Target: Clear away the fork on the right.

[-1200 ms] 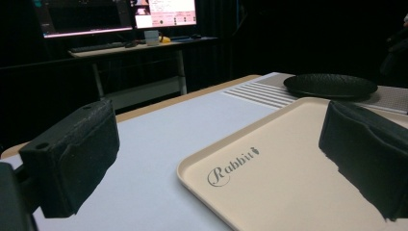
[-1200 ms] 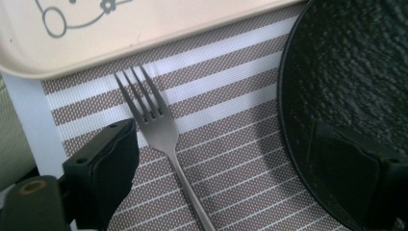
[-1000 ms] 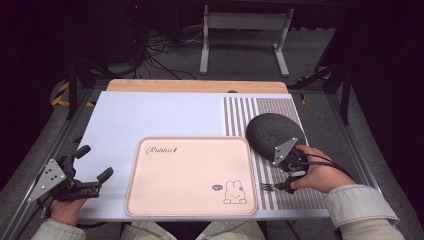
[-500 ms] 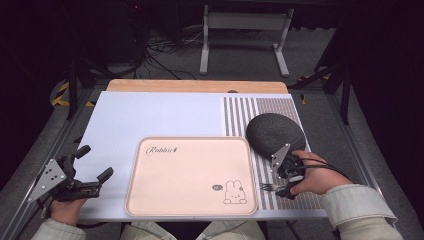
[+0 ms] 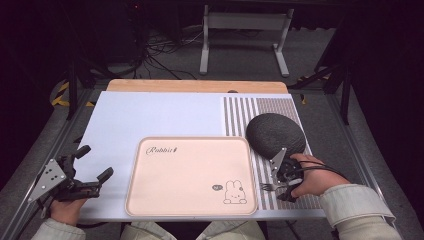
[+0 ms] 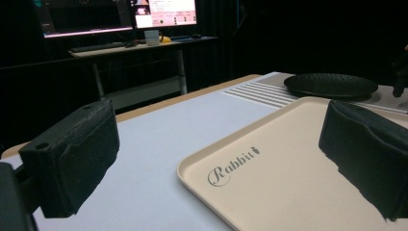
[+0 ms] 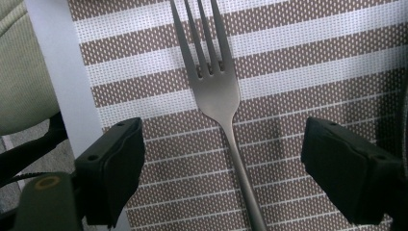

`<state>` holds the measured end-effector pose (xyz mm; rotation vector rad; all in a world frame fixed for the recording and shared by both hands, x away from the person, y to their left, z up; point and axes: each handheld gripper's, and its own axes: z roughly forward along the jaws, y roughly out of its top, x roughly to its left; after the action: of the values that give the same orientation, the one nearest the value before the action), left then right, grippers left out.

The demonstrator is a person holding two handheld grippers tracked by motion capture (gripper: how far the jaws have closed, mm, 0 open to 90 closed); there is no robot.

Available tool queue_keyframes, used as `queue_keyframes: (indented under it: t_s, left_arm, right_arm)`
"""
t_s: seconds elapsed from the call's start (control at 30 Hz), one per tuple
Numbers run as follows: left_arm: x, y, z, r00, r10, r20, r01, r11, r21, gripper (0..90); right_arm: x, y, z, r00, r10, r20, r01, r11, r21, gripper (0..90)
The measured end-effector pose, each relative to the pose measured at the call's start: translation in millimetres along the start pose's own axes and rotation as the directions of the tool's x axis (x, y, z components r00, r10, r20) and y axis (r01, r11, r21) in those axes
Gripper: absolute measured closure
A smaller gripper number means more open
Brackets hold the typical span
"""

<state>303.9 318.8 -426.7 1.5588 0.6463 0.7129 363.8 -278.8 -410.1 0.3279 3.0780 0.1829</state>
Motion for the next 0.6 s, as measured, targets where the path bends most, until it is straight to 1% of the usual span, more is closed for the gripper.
queue_keyframes:
  t_s: [0.07, 0.1, 0.17, 0.23, 0.27, 0.3, 0.37, 0.43, 0.47, 0.53, 0.57, 0.6]
  left_arm:
    - [0.0, 0.0, 0.0, 1.0, 0.0, 0.001, 0.0, 1.0, 0.0, 1.2]
    - [0.1, 0.0, 0.0, 1.0, -0.002, 0.001, 0.002, 1.0, -0.001, 1.2]
    - [0.2, 0.0, -0.1, 1.0, -0.003, 0.001, 0.003, 1.0, -0.002, 1.2]
    - [0.2, 0.0, -0.1, 1.0, -0.002, 0.001, 0.002, 1.0, -0.001, 1.2]
    - [0.2, 0.0, -0.1, 1.0, -0.002, 0.001, 0.002, 1.0, -0.001, 1.2]
    - [0.2, 0.0, 0.0, 1.0, -0.002, 0.001, 0.002, 1.0, -0.001, 1.2]
    - [0.2, -0.1, 0.0, 1.0, -0.003, 0.0, 0.003, 1.0, -0.001, 1.2]
    - [0.2, -0.1, 0.1, 1.0, -0.003, 0.0, 0.003, 1.0, -0.001, 1.2]
    - [0.2, -0.1, 0.1, 1.0, -0.004, 0.001, 0.004, 1.0, -0.001, 1.2]
    - [0.2, -0.2, 0.1, 1.0, -0.005, -0.001, 0.005, 1.0, -0.001, 1.2]
    - [0.2, -0.2, 0.1, 1.0, -0.005, -0.001, 0.005, 1.0, 0.0, 1.2]
    - [0.2, -0.2, 0.1, 1.0, -0.005, -0.001, 0.005, 1.0, 0.0, 1.2]
  right_arm:
    - [0.1, -0.9, 0.8, 1.0, 0.002, 0.001, -0.002, 1.0, -0.013, 18.6]
    - [0.2, -1.6, 1.0, 1.0, 0.0, -0.001, -0.001, 1.0, -0.019, 21.6]
    - [0.3, -3.3, 1.4, 1.0, 0.001, -0.001, -0.001, 1.0, -0.022, 24.3]
    - [0.0, -4.6, 1.6, 0.9999, -0.009, -0.006, 0.009, 1.0, -0.02, 27.5]
    - [0.0, -4.6, 1.6, 0.9999, -0.009, -0.006, 0.009, 1.0, -0.02, 27.5]
    - [-0.1, -5.6, 2.3, 0.9997, -0.022, -0.012, 0.022, 1.0, -0.014, 32.6]
    - [0.1, -6.2, 3.0, 0.9995, -0.024, -0.019, 0.023, 1.0, -0.006, 38.4]
    - [0.1, -6.4, 3.3, 0.9996, -0.024, -0.017, 0.024, 1.0, -0.005, 39.4]
    - [-0.2, -7.2, 3.7, 0.9995, -0.026, -0.015, 0.026, 1.0, 0.008, 42.6]
    - [-0.1, -7.3, 4.0, 0.9996, -0.025, -0.01, 0.026, 1.0, 0.016, 43.7]
    - [-0.7, -7.2, 4.0, 0.999, -0.042, -0.011, 0.042, 0.999, 0.022, 45.4]
    - [-0.9, -7.3, 4.6, 0.9986, -0.048, -0.02, 0.049, 0.999, 0.024, 49.8]
